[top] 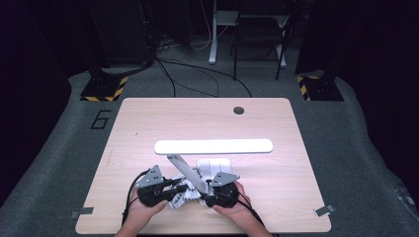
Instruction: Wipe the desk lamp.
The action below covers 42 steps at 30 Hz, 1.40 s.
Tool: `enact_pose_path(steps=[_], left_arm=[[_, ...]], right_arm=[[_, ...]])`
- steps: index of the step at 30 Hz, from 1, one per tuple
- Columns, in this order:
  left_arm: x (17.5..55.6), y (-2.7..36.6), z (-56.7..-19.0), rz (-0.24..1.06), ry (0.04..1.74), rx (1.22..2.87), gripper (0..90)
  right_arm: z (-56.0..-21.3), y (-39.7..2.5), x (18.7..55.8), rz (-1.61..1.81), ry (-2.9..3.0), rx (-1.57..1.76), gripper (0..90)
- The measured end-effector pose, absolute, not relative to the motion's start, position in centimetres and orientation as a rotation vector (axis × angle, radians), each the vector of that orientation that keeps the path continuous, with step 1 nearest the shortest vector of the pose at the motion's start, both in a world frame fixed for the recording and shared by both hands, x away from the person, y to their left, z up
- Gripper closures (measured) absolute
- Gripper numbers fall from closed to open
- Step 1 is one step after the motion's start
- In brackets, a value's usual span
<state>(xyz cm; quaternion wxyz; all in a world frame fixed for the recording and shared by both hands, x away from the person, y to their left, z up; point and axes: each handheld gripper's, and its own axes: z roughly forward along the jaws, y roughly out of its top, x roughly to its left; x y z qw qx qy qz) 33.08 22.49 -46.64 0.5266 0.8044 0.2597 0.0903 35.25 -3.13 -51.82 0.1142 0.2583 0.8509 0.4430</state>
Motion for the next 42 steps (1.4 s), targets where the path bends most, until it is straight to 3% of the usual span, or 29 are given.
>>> enact_pose_path(steps=[24, 42], left_arm=[[32.2, 21.6, -48.2, 0.242, 0.652, 1.955, 72.4], [34.3, 20.6, -51.1, 0.225, 0.727, 1.999, 71.9]], right_arm=[[-51.7, -2.8, 33.8, 1.281, 2.476, 0.814, 47.0], [-52.0, -3.3, 33.8, 1.332, 2.485, 0.742, 48.4]])
